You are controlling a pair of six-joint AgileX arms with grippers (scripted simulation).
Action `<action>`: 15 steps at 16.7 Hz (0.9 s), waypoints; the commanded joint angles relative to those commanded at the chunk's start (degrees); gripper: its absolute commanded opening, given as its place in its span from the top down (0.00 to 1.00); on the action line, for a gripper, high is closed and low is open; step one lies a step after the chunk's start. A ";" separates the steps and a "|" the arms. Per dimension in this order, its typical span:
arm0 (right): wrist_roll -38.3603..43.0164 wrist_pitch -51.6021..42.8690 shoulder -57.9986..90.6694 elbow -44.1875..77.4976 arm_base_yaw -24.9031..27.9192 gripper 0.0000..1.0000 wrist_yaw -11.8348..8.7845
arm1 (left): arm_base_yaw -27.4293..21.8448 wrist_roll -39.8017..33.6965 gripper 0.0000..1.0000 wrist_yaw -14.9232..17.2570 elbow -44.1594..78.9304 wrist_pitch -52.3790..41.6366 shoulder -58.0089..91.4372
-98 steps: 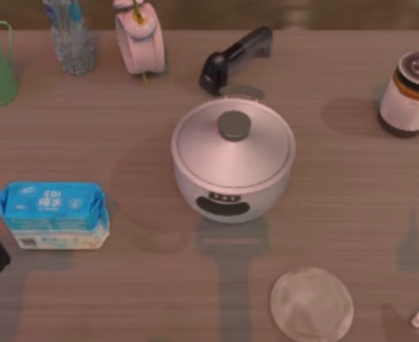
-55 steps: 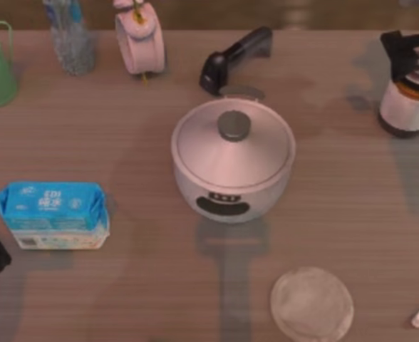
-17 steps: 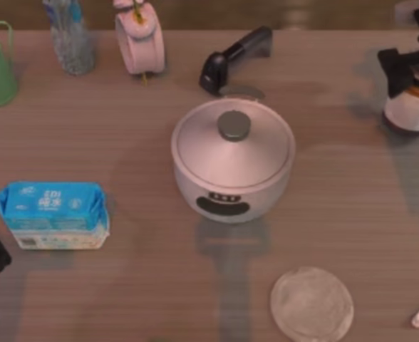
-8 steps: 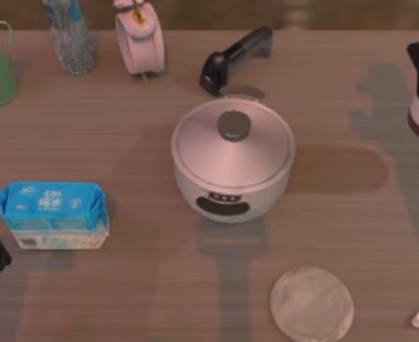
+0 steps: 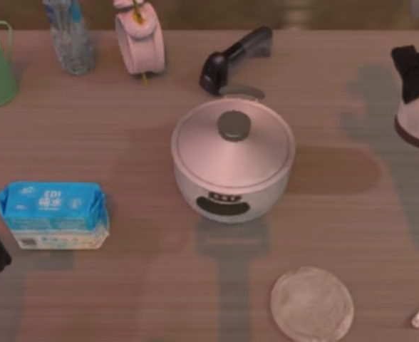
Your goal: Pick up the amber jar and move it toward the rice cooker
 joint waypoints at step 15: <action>24.14 10.17 -0.09 -10.57 12.65 1.00 4.65 | 0.00 0.00 0.00 0.00 0.00 0.00 0.00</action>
